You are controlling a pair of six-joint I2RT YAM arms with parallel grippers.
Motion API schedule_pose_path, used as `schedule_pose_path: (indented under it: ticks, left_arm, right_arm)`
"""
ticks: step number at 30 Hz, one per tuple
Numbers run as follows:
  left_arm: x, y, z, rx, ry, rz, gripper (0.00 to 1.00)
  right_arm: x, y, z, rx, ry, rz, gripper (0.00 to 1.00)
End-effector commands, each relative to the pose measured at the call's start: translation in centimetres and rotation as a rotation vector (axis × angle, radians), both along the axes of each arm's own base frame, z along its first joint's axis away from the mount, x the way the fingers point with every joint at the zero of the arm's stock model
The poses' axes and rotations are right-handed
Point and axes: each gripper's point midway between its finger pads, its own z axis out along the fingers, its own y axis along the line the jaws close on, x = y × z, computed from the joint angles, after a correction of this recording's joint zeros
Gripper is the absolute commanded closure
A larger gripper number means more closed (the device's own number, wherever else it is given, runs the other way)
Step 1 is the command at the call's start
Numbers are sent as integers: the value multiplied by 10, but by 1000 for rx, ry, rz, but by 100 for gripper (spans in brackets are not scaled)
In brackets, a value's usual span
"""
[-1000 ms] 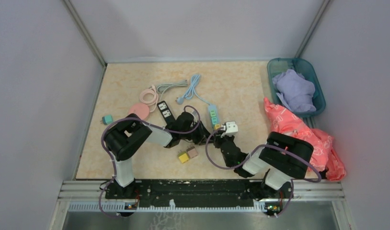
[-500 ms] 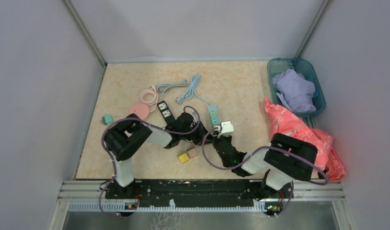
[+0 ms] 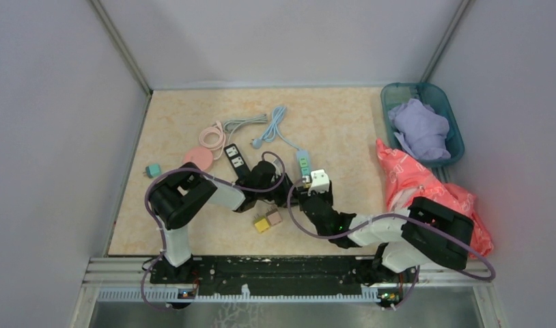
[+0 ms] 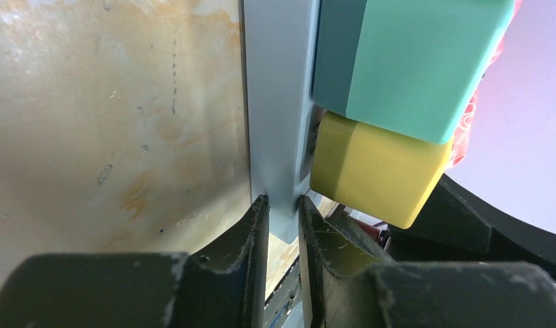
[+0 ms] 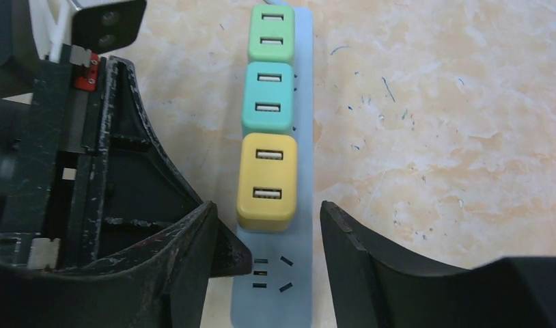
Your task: Insert the plug
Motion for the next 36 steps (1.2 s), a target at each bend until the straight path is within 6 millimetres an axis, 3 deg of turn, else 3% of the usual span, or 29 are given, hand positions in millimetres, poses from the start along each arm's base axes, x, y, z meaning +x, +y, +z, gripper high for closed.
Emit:
schedule_pose_path:
  ticks: [1,5,19,36]
  left_arm:
    - [-17,11,-29,94,52,-16,74]
    - [-17,11,-28,94,50,-15,74]
    - [-18,10,-26,92,44,-20,74]
    - [-17,9,-24,95,34,-22,74]
  right_arm:
    - [-6,22,24,55,19,62,41]
    - [-5,23,45,75,25,67,39]
    - [2,20,68,29,277,38,39]
    - [21,19,51,27,472,115,57]
